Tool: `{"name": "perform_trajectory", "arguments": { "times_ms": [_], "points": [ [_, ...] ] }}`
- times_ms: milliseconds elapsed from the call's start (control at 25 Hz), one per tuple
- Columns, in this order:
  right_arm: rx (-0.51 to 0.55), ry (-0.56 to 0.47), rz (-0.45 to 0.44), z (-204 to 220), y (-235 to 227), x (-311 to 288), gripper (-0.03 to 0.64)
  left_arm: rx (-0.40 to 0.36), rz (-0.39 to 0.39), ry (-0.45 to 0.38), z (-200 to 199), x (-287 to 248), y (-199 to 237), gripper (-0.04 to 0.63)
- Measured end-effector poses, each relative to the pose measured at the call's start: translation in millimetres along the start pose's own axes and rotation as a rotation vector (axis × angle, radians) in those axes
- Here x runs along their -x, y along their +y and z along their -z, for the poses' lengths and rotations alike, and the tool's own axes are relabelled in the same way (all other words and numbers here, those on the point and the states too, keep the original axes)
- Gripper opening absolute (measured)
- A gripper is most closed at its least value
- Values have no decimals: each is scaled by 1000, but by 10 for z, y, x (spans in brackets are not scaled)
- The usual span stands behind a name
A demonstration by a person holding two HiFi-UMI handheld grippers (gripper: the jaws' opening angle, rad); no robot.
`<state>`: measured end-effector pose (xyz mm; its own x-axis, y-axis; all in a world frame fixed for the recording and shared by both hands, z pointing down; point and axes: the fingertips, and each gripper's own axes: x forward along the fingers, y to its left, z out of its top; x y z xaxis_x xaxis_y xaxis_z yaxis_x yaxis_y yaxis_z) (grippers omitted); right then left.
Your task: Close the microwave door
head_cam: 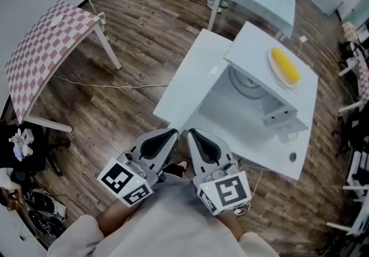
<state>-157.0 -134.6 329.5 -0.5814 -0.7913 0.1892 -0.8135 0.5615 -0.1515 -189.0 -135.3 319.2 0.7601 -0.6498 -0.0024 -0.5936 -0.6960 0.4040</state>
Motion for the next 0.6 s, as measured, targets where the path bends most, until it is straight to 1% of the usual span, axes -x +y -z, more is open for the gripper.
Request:
{"name": "perform_trajectory", "arguments": {
  "times_ms": [360,600],
  "points": [
    [-26,28,-54,109,123,-152,23,-8,-131,-9,-27,284,349,18],
    [-40,54,-64,199,177,-232,23,3,-188,23,87,392,559,18]
  ]
}}
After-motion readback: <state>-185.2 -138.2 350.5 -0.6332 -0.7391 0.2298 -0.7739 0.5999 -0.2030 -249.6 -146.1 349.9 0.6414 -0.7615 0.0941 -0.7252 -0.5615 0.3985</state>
